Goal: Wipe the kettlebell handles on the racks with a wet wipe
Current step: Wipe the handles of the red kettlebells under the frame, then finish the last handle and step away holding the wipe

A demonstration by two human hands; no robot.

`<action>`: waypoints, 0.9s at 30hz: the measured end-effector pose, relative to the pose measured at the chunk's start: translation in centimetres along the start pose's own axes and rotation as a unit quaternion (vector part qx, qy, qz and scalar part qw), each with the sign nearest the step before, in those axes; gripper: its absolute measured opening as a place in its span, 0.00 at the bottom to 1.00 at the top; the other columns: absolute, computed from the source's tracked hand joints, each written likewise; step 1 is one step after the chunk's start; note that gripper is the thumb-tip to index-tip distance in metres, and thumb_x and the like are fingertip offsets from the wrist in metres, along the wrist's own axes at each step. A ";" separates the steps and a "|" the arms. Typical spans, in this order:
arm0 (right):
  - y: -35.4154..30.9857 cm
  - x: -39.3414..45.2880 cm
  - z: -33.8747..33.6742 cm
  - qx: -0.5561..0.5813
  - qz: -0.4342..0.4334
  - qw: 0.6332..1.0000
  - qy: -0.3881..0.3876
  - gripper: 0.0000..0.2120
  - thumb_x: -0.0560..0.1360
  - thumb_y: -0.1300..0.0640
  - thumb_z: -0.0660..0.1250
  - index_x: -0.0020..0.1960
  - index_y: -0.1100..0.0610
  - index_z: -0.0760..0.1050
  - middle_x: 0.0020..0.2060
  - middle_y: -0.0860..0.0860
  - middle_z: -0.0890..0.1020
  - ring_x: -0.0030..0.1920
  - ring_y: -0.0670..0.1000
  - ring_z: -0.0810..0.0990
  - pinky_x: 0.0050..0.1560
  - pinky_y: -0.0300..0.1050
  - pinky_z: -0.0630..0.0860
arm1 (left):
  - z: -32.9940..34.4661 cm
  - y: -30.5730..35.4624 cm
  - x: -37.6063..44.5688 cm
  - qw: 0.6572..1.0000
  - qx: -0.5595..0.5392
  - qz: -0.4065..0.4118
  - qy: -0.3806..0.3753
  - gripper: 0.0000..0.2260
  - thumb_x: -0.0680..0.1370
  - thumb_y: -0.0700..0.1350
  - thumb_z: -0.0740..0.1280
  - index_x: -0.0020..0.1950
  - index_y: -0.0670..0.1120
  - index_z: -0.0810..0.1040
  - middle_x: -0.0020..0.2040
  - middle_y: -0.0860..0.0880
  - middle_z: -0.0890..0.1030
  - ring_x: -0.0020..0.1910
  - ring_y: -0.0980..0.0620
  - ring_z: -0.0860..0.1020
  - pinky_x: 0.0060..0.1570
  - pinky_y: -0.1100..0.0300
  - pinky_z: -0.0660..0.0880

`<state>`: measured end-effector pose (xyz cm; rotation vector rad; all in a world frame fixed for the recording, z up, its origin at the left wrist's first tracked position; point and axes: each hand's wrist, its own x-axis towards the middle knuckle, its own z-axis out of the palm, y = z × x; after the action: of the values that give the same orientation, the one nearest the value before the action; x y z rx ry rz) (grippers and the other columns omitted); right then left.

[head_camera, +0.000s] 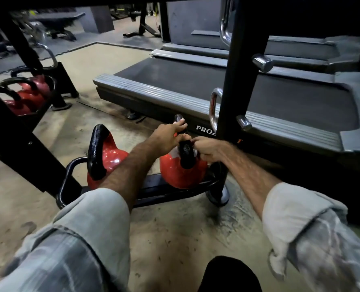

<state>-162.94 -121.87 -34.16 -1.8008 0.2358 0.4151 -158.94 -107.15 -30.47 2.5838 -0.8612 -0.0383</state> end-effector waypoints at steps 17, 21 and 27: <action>0.8 -2.9 1.9 0.027 -0.009 0.958 0.285 0.08 0.72 0.58 0.70 0.49 0.51 0.85 0.40 0.48 0.86 0.39 0.48 0.83 0.37 0.38 0.77 | 1.3 -0.9 -1.4 0.985 -0.128 0.023 0.117 0.19 0.73 0.51 0.71 0.60 0.43 0.80 0.65 0.47 0.77 0.64 0.54 0.75 0.66 0.61 0.69; -0.7 -5.3 3.4 0.073 0.016 0.947 0.314 0.14 0.68 0.57 0.71 0.39 0.35 0.83 0.37 0.43 0.86 0.41 0.48 0.85 0.49 0.49 0.83 | -0.2 1.0 -2.5 0.992 -0.095 -0.005 0.084 0.11 0.74 0.43 0.70 0.54 0.40 0.82 0.58 0.42 0.81 0.58 0.46 0.79 0.59 0.59 0.70; -6.0 -12.7 4.7 0.135 0.031 0.955 0.261 0.16 0.69 0.67 0.72 0.36 0.45 0.82 0.35 0.43 0.82 0.46 0.56 0.84 0.53 0.60 0.80 | -7.3 5.2 -6.5 0.974 -0.190 -0.127 -0.004 0.12 0.72 0.31 0.67 0.54 0.39 0.81 0.48 0.44 0.83 0.44 0.50 0.80 0.38 0.76 0.71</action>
<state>-173.02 -116.47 -24.80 -1.6041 0.6864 -0.0611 -165.98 -104.41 -22.45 2.3120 -0.4651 -0.2622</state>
